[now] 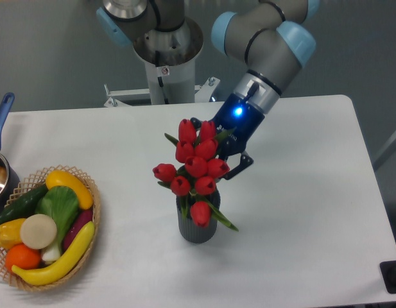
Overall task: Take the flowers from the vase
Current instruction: 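Lift the gripped tulips up out of the dark vase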
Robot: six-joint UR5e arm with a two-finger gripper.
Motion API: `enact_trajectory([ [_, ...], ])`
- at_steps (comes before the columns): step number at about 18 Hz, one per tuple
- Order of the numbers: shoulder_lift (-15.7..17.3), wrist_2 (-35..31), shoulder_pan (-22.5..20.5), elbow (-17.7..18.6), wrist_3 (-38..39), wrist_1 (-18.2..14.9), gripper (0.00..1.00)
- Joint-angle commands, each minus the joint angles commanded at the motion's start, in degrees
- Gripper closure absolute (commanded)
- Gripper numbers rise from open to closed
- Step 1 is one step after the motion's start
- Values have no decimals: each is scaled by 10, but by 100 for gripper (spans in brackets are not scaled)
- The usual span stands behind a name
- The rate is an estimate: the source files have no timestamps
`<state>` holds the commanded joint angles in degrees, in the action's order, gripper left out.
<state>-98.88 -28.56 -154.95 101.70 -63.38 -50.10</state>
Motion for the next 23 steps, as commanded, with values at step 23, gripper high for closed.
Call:
enact_trajectory([
  [23,6,47,-24,-105,157,0,53],
])
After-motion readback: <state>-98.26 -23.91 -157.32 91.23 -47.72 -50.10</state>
